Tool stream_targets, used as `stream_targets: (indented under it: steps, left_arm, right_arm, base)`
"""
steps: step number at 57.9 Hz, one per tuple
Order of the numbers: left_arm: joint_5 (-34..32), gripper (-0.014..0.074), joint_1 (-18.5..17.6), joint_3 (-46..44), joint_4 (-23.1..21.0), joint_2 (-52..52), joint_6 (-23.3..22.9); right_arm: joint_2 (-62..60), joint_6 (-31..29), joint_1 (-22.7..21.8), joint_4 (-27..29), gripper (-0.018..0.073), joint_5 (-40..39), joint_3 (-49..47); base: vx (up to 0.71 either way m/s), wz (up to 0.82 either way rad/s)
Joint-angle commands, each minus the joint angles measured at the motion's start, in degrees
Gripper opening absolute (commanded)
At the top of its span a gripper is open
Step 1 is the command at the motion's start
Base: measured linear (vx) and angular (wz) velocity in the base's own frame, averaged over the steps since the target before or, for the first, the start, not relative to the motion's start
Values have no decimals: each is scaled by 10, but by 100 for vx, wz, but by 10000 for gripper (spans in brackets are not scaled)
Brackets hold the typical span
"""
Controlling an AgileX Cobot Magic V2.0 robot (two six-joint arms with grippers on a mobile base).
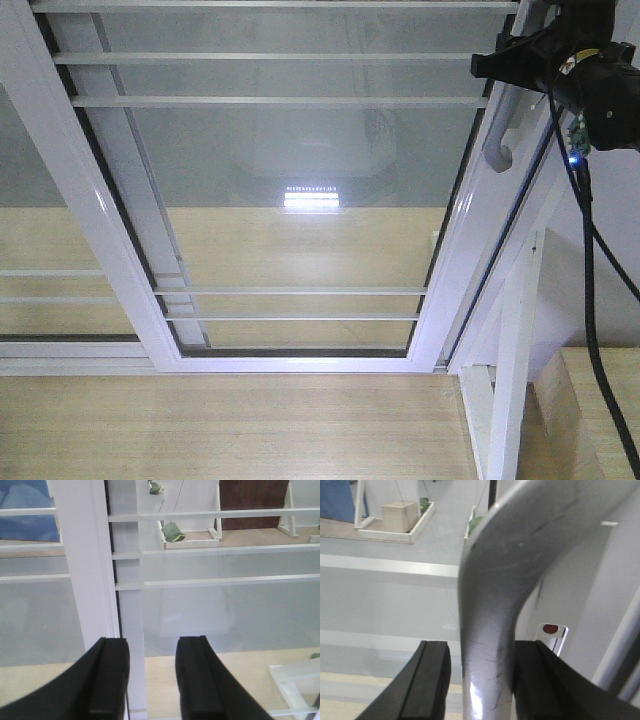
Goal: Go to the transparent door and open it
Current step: 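Pull the handle with the right gripper, sliding the door open partway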
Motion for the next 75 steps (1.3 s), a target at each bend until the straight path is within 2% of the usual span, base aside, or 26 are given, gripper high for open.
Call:
stream_targets:
  steps: [1, 21, 41, 52, 66, 75]
  left_arm:
    - [-46, 381, -2, -20, -1, 2, -4]
    - [-46, 381, -2, -20, -1, 2, -4]
    - [-46, 381, -2, -20, -1, 2, -4]
    - [-46, 381, -2, -20, -1, 2, -4]
    - [-46, 381, -2, -20, -1, 2, -3]
    - [-46, 381, -2, -20, -1, 2, -3]
  right_arm:
    - [-27, -1, 39, -23, 355, -41, -19]
    - [-27, 6, 103, -17, 355, -71, -19]
    - [-30, 20, 129, -15, 355, -73, -19]
    - [-98, 25, 129, -16, 355, 19, -9]
    - [-258, 25, 129, -19, 355, 46, 132]
    - [-407, 25, 129, -19, 355, 108, 247]
  base:
    - [0, 0]
    - [0, 0]
    - [0, 0]
    - [0, 0]
    - [0, 0]
    - [0, 0]
